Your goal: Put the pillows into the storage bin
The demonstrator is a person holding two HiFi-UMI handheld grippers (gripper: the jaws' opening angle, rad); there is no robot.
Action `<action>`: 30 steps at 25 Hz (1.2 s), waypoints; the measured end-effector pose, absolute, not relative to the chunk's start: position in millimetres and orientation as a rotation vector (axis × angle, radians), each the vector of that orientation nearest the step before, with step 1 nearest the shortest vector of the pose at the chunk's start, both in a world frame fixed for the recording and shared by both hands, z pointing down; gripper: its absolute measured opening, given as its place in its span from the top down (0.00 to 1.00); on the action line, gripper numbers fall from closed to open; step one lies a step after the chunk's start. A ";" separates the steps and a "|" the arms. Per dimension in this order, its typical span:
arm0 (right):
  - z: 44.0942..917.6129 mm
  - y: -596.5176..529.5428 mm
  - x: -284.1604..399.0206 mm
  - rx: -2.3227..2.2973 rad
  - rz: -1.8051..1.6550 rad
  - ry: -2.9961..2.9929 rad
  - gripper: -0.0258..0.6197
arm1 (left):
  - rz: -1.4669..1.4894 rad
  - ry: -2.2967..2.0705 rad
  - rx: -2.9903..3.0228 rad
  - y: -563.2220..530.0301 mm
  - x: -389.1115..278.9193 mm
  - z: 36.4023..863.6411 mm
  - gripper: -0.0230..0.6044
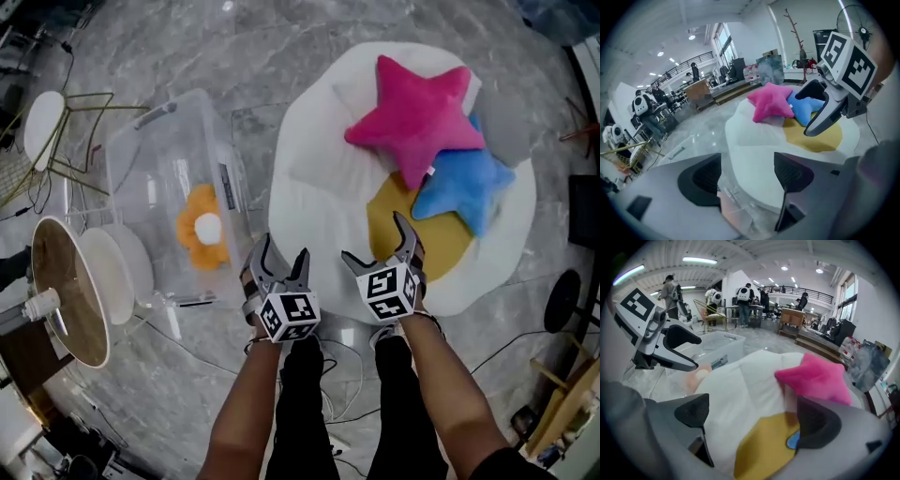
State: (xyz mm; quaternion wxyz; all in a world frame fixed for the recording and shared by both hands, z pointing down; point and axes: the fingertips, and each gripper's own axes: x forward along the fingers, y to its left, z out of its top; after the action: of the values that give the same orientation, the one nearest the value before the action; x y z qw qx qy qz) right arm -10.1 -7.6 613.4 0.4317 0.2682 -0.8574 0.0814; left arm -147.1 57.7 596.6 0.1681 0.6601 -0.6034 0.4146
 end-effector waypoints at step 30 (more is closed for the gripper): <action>691.0 -130.9 344.2 0.919 0.336 -1.980 0.03 | 1.094 -1.275 2.256 -102.4 223.6 685.4 0.43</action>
State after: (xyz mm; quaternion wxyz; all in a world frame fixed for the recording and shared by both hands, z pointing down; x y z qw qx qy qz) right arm 344.2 -130.9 691.0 0.4498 0.3717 -0.8007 0.1361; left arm 223.6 -102.4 685.4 0.1635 0.7912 -0.4472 0.3837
